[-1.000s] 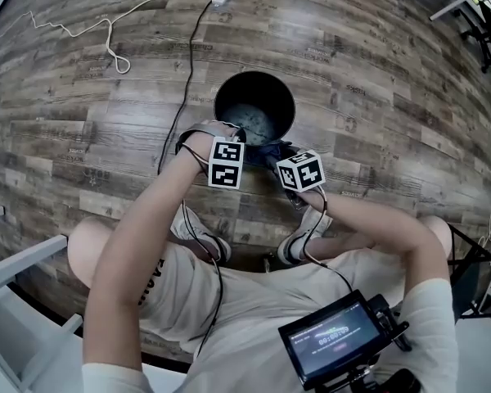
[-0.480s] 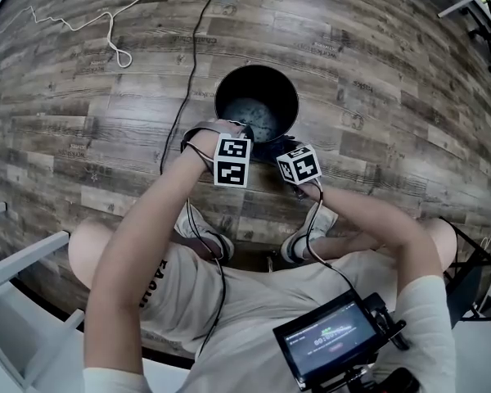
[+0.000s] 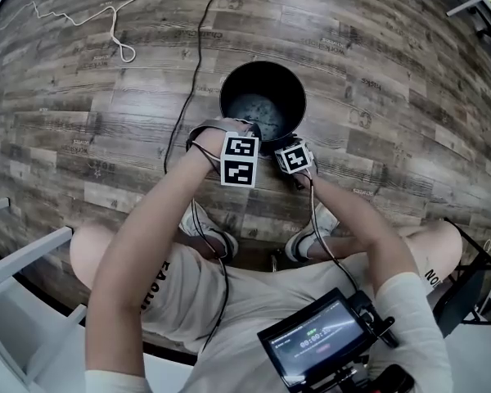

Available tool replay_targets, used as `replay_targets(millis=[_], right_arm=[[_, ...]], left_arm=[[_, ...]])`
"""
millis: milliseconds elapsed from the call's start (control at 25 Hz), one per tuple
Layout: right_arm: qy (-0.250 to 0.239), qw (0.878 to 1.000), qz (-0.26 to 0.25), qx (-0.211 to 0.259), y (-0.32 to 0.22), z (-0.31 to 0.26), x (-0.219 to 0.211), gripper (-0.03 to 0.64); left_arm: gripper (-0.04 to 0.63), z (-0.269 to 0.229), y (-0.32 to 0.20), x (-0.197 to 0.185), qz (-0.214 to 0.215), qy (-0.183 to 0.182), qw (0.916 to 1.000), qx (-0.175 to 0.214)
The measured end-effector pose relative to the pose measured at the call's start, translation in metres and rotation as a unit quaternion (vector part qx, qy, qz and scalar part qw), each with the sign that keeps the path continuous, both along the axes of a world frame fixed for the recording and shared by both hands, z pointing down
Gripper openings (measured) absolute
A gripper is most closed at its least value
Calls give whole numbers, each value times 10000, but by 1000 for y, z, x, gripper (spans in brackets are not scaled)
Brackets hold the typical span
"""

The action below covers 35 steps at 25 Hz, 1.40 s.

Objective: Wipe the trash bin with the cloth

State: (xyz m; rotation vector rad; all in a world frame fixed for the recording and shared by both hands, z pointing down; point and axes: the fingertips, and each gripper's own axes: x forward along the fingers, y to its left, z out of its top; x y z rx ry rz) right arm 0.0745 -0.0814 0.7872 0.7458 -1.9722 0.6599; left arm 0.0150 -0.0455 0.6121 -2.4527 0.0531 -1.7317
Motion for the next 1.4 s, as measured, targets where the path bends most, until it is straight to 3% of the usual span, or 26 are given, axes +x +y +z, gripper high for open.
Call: replay_targets(millis=[120, 320, 440, 560, 640, 800, 880, 960, 1000, 1120, 1400], right_arm=[[314, 9988, -356, 94, -1, 22, 2, 82], [98, 9996, -263, 93, -4, 22, 1, 82], [163, 9978, -640, 51, 8, 8, 2, 83], [172, 9918, -1269, 19, 29, -10, 11, 83], [132, 9892, -1462, -16, 38, -28, 19, 83], [-228, 9885, -1492, 38, 45, -78, 25, 83], [-475, 9870, -1524, 192, 50, -106, 22, 82], [-776, 9864, -1416, 323, 54, -134, 16, 82], [-931, 9864, -1307, 363, 56, -148, 13, 83], [-1286, 9856, -991, 471, 59, -181, -3, 82], [-1317, 9899, -419, 330, 46, -185, -18, 83]], left_arm=[[40, 0, -1, 1, -117, -14, 9999, -20], [40, 1, -5, 3, -395, -42, 9992, 67], [43, 1, -4, 3, -609, -30, 9981, 113], [45, 0, 0, 5, -493, 1, 9988, 37], [117, -2, 2, 0, -246, -104, 9996, 5], [163, -1, -4, -25, 300, -541, 9975, 328], [163, 4, -7, -39, 304, -696, 9963, 403], [158, 7, -11, -44, 116, -660, 9970, 387], [112, 6, -12, -44, 34, -622, 9974, 374], [89, 4, -9, -40, 64, -653, 9974, 281], [55, 5, 15, -14, 385, -471, 9979, 213]])
